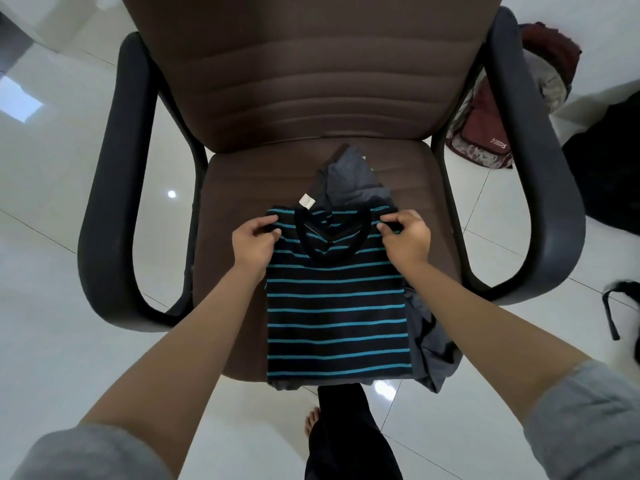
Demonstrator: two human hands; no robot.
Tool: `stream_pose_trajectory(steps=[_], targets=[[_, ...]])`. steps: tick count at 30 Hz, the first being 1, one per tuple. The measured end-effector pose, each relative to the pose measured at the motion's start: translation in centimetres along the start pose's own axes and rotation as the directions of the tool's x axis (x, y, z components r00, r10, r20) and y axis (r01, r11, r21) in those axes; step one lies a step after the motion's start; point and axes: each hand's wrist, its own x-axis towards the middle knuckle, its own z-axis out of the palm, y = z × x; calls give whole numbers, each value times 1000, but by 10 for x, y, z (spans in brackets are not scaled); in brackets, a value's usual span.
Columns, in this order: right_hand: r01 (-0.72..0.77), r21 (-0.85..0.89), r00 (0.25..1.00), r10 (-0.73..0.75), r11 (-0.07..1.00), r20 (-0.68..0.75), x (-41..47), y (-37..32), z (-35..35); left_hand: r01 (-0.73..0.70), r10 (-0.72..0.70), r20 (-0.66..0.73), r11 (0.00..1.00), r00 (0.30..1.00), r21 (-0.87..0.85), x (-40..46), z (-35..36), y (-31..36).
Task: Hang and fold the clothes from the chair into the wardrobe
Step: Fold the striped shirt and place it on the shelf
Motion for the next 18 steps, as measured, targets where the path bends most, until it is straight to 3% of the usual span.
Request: stream_pose_trajectory(steps=[7,13,15,18], targets=[[123,99,992,-120,987,-38,17,-14,-6,-4,-7,-65,986,998,-165,11,-1,18],[-53,-10,977,54,999,205,11,6,0,45,-43,74,999,996,-20,4,-3,-9],[-76,12,988,73,997,138,-2,10,2,35,-32,94,999,995,-31,-4,-4,-14],[19,-67,999,-22,998,-48,-33,16,2,58,-54,101,998,993,-40,-23,-6,-24]])
